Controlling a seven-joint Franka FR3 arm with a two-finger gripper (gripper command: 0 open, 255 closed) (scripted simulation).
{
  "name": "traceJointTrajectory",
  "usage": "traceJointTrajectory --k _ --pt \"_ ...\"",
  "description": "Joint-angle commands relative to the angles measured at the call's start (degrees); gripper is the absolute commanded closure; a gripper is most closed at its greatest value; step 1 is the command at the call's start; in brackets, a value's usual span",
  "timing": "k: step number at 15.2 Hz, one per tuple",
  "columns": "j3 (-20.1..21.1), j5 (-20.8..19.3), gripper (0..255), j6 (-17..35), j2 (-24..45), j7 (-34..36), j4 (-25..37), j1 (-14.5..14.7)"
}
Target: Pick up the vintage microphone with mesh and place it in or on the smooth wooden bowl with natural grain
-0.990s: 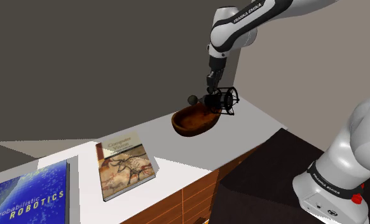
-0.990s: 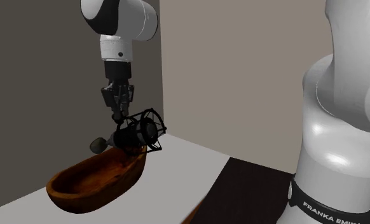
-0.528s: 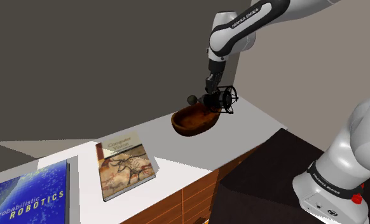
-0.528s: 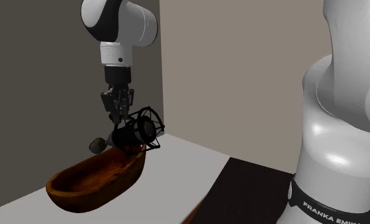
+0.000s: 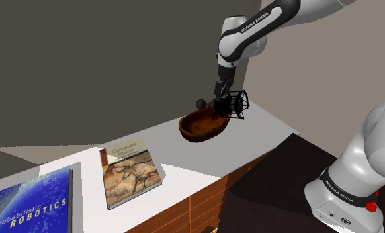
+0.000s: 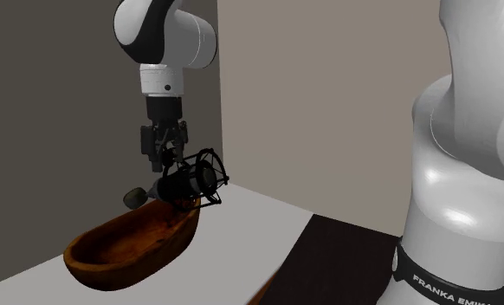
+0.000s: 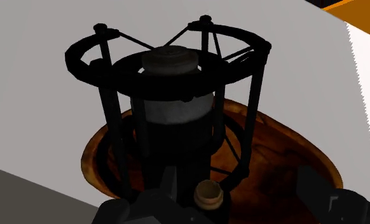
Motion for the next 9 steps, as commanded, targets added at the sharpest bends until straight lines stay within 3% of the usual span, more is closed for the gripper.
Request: traceJointTrajectory --k 1,6,9 --pt "0.01 0.01 0 0.01 0.04 -0.06 -0.09 0.00" --pt "0.01 -1.18 0 -6.72 -3.24 1.29 3.49 0.24" --pt "0.01 -1.18 0 -6.72 -3.24 1.29 3.49 0.24"
